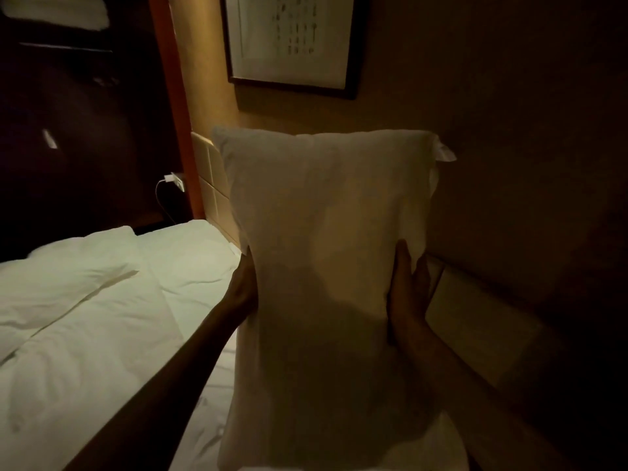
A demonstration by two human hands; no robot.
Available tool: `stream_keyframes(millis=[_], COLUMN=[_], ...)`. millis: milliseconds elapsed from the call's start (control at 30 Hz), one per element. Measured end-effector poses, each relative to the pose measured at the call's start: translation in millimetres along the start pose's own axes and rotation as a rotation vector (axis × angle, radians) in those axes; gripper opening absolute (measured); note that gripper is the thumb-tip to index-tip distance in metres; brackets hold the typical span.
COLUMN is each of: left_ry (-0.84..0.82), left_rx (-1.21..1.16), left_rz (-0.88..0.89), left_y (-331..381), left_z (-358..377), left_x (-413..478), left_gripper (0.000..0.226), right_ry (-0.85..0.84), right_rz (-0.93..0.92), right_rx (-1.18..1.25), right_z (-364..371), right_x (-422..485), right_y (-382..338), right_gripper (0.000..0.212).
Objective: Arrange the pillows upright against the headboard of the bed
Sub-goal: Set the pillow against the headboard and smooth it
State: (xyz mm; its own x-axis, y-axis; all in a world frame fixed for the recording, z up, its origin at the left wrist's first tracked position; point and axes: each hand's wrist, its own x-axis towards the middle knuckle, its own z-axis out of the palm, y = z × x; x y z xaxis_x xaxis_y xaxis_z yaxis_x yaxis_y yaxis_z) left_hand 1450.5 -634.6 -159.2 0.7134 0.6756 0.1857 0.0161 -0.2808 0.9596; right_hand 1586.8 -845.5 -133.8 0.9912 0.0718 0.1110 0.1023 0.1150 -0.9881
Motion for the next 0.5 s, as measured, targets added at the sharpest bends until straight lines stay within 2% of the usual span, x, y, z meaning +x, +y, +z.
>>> stream_keyframes(millis=[67, 167, 233, 333, 500], left_ry=[-0.011, 0.011, 0.013, 0.005, -0.067], left_rx=[-0.042, -0.163, -0.24, -0.289, -0.283], left_rz=[-0.038, -0.07, -0.117, -0.176, -0.219], left_y=[-9.2, -13.7, -22.1, -46.1, -95.6], left_z=[2.1, 8.9, 12.5, 16.1, 24.9], left_x=[8.3, 15.5, 22.5, 33.4, 51.9], left_gripper=[0.083, 0.049, 0.046, 0.049, 0.045], right_ry=[0.003, -0.025, -0.077, -0.156, -0.216], right_rz=[0.032, 0.112, 0.143, 0.128, 0.085], right_rx=[0.004, 0.043, 0.035, 0.017, -0.04], right_z=[4.9, 12.7, 17.3, 21.0, 33.1], right_x=[6.0, 11.8, 14.4, 15.5, 21.6], right_y=[17.0, 39.0, 56.8, 81.9, 129.4], right_gripper=[0.063, 0.084, 0.097, 0.077, 0.072])
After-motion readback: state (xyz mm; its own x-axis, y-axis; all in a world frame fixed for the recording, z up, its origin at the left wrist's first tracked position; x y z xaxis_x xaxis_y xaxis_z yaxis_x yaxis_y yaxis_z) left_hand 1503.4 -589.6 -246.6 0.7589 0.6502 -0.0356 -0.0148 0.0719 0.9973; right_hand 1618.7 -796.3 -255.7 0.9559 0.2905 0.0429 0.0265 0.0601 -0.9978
